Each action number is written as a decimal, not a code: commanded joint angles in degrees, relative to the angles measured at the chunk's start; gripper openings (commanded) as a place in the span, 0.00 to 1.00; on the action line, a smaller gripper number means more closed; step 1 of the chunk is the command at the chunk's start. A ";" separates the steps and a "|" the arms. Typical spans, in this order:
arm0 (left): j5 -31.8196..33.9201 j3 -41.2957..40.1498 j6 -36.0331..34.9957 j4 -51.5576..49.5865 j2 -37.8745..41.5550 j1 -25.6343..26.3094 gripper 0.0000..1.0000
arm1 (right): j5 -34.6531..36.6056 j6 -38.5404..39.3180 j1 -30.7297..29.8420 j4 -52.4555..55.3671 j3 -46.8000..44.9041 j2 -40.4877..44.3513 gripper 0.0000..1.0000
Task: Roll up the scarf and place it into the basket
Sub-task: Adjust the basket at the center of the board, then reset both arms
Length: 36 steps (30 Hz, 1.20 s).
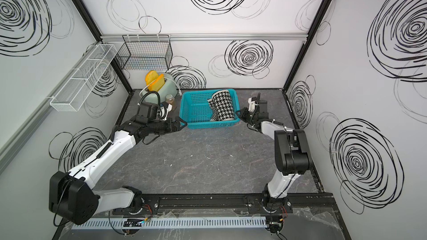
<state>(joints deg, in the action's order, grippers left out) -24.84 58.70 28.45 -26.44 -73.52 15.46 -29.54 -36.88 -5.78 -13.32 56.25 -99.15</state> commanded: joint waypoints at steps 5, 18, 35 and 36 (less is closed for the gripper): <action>7.38 -1.25 -1.10 -1.59 2.94 -6.40 0.98 | 3.00 9.86 -0.20 7.86 3.65 2.92 0.72; 10.90 -3.98 -3.39 19.52 11.13 -24.30 0.98 | 29.92 21.01 3.95 10.53 -10.78 37.42 0.99; 25.58 -45.77 -13.05 65.80 20.67 -22.63 0.98 | 18.55 44.27 7.63 -36.32 -40.31 28.34 0.99; 30.38 -45.62 -15.83 66.29 19.45 -20.71 0.98 | 18.71 45.66 6.56 -36.63 -41.00 27.93 0.99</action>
<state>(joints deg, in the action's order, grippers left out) -4.82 12.05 19.03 26.65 -54.08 -7.84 -11.44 2.00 2.26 -39.90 17.67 -70.61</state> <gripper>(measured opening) 0.978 0.989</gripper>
